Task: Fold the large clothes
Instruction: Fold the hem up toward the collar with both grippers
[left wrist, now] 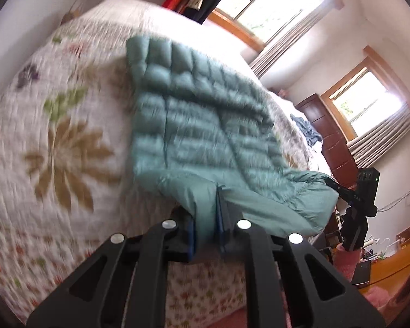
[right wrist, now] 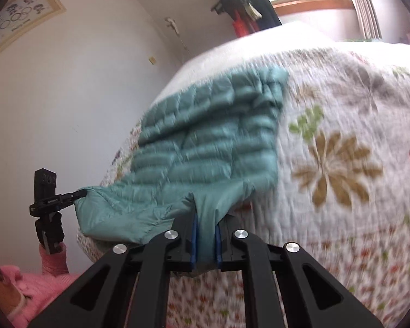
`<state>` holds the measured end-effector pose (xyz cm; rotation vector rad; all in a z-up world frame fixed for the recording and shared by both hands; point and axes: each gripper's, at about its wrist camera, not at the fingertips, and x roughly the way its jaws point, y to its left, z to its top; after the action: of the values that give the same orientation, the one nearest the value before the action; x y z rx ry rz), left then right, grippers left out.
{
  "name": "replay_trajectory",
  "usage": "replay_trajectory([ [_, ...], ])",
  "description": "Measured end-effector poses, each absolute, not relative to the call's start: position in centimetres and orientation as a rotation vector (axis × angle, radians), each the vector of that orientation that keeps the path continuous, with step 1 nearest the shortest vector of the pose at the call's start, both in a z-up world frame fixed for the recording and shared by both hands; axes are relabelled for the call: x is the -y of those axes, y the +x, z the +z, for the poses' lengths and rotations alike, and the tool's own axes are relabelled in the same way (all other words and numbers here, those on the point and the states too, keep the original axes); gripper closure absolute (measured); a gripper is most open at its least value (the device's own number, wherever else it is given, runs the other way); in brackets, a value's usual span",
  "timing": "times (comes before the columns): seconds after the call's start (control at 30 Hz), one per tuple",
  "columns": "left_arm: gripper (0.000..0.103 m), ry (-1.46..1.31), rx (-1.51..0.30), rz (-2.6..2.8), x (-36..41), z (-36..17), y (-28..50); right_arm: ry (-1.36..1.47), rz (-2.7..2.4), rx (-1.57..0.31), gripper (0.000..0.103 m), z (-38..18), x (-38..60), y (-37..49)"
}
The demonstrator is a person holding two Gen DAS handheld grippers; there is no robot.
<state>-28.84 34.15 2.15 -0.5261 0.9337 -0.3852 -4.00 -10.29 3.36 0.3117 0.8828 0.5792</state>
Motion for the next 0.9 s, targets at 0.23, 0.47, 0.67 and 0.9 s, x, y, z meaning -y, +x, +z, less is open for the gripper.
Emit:
replay_trajectory([
  [0.23, 0.090, -0.579, -0.893, -0.412, -36.2, 3.9, -22.4, 0.342, 0.588, -0.900, 0.094, 4.1, 10.3, 4.0],
  [0.47, 0.087, -0.665, -0.922, -0.402, -38.0, 2.0, -14.2, 0.416, 0.578, -0.978, 0.094, 2.5, 10.0, 12.2],
  [0.67, 0.087, -0.719, -0.957, -0.386, -39.4, -0.6, -9.0, 0.450, 0.557, -1.039, 0.094, 0.4, 9.5, 18.0],
  [0.9, 0.075, -0.828, -0.935, -0.384, -42.3, -1.9, -5.7, 0.553, 0.536, -1.084, 0.085, -2.0, 10.5, 22.8],
])
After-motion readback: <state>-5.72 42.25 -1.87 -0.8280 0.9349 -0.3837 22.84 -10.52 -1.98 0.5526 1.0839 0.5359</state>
